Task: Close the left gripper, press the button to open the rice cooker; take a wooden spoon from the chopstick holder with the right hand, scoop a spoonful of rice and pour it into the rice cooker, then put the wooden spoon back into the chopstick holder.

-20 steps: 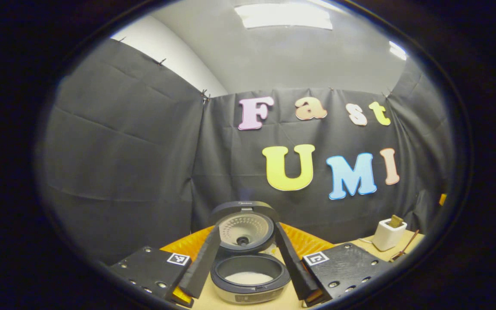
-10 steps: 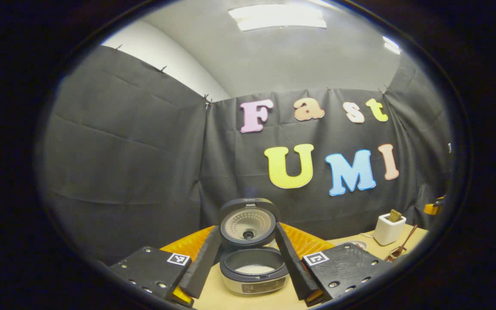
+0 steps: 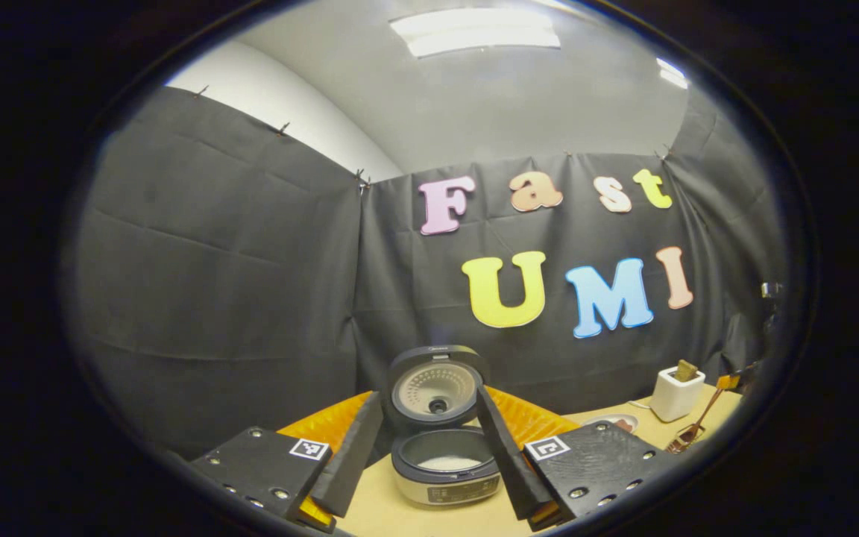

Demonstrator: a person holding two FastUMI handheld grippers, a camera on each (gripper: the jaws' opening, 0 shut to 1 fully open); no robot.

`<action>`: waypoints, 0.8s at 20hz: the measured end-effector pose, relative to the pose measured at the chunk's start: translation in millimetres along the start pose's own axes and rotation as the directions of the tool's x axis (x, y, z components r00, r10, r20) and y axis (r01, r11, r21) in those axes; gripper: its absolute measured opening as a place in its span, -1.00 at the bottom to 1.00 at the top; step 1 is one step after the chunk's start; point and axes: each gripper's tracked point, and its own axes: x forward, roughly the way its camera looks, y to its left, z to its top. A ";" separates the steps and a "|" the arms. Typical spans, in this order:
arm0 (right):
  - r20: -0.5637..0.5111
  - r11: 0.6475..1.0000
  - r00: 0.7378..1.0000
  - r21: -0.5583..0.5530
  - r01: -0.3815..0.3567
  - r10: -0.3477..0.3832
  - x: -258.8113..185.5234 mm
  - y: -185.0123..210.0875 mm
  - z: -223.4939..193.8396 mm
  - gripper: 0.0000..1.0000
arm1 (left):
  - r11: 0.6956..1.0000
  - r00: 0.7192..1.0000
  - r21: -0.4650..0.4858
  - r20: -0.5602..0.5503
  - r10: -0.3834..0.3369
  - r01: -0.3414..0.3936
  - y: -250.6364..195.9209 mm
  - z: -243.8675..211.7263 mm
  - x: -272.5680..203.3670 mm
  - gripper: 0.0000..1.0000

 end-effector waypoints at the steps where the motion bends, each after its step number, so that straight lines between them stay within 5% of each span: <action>1: -0.023 1.000 1.000 0.010 -0.001 0.001 5.0 0.1 -6.8 0.86 | 1.000 1.000 0.003 -0.002 0.005 -0.005 2.1 -1.4 -1.0 0.56; 5: -0.114 0.998 0.993 0.060 0.001 0.006 19.5 -2.1 -33.5 0.96 | 1.000 1.000 0.011 -0.016 0.025 -0.025 13.1 -5.9 -4.1 0.56; 10: -0.211 0.991 0.977 0.134 0.005 0.024 36.3 -0.1 -61.4 0.82 | 0.998 0.998 0.027 -0.030 0.055 -0.054 29.7 -10.0 -8.0 0.60; 14: -0.258 0.979 0.966 0.202 0.021 0.032 43.1 -0.1 -75.8 0.31 | 0.997 0.997 0.032 -0.035 0.073 -0.072 39.5 -10.8 -7.8 0.56; 16: -0.276 0.973 0.960 0.229 0.023 0.042 45.8 1.6 -79.3 -0.23 | 0.997 0.996 0.034 -0.037 0.077 -0.075 41.7 -11.8 -7.4 0.56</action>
